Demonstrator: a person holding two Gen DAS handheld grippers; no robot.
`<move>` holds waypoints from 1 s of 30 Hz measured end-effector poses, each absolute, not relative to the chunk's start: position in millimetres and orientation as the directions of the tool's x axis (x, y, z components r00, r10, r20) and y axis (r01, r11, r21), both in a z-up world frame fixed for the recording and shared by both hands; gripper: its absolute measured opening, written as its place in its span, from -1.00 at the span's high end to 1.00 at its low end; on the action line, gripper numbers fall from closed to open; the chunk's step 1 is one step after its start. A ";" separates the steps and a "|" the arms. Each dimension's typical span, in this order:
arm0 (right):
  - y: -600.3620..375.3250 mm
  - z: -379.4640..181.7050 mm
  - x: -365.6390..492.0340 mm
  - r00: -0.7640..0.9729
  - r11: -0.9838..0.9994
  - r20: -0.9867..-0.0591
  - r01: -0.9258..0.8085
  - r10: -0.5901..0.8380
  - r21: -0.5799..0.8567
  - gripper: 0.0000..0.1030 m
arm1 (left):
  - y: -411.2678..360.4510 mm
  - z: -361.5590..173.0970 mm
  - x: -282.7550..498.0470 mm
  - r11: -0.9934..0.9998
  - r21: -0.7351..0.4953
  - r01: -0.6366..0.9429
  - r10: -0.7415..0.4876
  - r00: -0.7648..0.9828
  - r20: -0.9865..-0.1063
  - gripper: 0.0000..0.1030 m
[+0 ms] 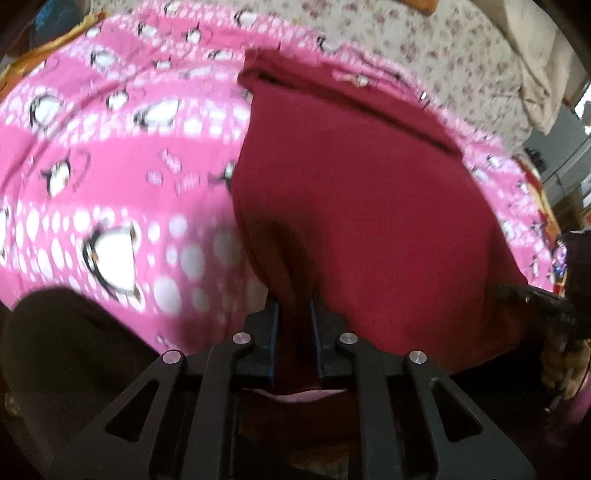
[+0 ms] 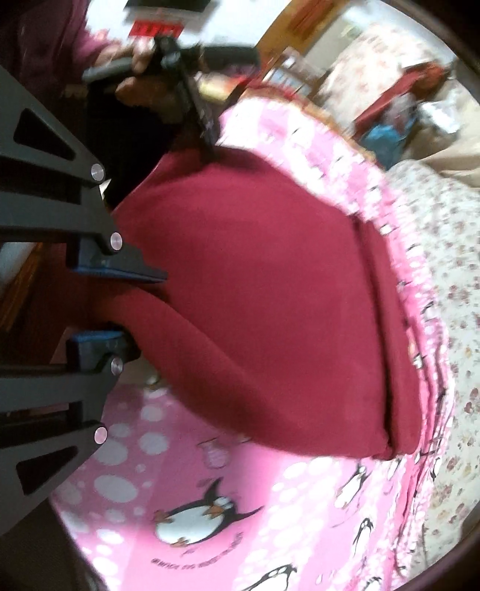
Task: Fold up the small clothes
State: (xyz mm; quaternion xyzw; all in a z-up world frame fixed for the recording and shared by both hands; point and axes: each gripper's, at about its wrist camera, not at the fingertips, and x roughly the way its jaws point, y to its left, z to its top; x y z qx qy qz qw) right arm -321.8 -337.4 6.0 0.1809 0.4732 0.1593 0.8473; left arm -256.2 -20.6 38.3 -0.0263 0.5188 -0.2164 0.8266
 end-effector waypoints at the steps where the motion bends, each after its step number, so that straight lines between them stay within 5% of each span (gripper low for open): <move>1: -340.8 10.6 -321.2 0.515 0.871 -0.723 -0.103 0.460 0.481 0.61 | -20.2 46.0 -254.9 0.903 -0.269 0.336 -0.393 0.385 -0.835 0.74; 15: -395.2 92.9 -247.9 0.725 0.833 -0.546 -0.071 0.421 0.548 0.62 | -65.4 119.8 -145.5 0.901 -0.280 0.332 -0.426 0.548 -0.720 0.74; 26: -456.2 86.8 -105.3 0.736 0.844 -0.609 0.097 0.297 0.528 0.62 | -103.0 84.3 -0.3 0.952 -0.233 0.198 -0.305 0.593 -0.745 0.75; 30: -462.9 61.9 -60.3 0.642 0.878 -0.722 0.156 0.257 0.452 0.57 | -93.2 74.3 31.1 0.945 -0.276 0.175 -0.325 0.591 -0.738 0.64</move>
